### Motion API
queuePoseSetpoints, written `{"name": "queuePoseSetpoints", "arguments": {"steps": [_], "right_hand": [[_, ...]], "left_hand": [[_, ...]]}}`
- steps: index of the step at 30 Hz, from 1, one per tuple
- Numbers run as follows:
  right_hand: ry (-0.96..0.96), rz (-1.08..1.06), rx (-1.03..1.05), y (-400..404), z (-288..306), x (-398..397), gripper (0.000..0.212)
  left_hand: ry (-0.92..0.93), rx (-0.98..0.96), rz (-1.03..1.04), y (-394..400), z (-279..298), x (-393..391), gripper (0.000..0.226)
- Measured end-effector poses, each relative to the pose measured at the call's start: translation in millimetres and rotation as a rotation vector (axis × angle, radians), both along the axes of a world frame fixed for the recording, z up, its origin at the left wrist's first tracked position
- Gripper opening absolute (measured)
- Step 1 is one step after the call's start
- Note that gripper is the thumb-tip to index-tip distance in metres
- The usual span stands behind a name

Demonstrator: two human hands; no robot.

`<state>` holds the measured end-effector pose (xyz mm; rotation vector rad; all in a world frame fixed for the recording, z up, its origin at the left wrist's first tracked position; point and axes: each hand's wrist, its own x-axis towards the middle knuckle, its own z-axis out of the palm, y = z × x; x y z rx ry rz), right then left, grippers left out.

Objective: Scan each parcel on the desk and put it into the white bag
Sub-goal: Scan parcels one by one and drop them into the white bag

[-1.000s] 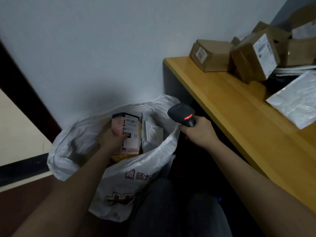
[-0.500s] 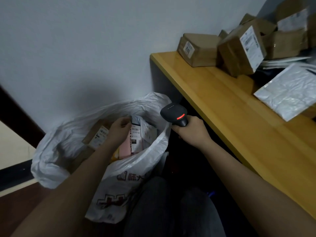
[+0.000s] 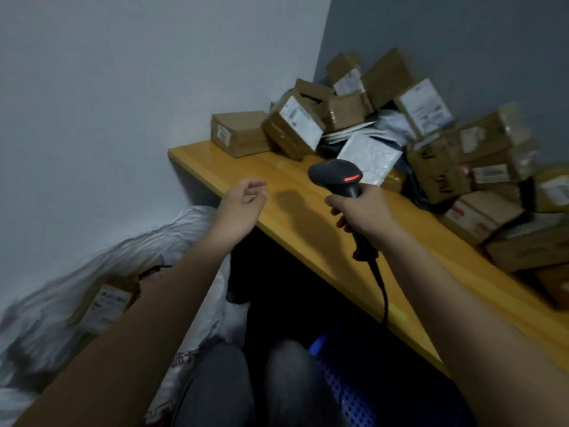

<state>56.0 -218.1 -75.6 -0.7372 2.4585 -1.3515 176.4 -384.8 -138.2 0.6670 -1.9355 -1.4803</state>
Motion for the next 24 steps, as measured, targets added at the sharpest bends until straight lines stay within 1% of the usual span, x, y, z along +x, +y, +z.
{"name": "queuePoseSetpoints", "arguments": {"steps": [3,6,8,11,14,16,19,21,24], "right_hand": [[0.06,-0.113,-0.065,44,25,-35,0.009],[0.079,-0.254,-0.119,82,35,-72,0.011],[0.09,-0.324,-0.109,105,36,-92,0.013],[0.16,-0.399,-0.048,144,38,-114,0.017],[0.267,-0.464,-0.041,182,41,-131,0.013],[0.299,-0.51,-0.065,204,46,-140,0.013],[0.284,-0.572,-0.102,235,57,-148,0.009],[0.26,-0.615,-0.126,256,63,-153,0.009],[0.233,-0.703,-0.213,291,63,-156,0.01]], "left_hand": [[-0.058,-0.047,-0.064,20,23,-45,0.013],[-0.128,-0.122,-0.144,50,40,-94,0.024],[-0.142,-0.179,-0.196,73,47,-125,0.029],[-0.138,-0.219,-0.273,111,53,-171,0.029],[-0.188,-0.251,-0.386,151,64,-211,0.032],[-0.206,-0.261,-0.453,177,72,-235,0.036],[-0.205,-0.298,-0.525,219,82,-264,0.037],[-0.186,-0.304,-0.615,249,85,-278,0.04],[-0.164,-0.334,-0.759,291,87,-289,0.054]]}}
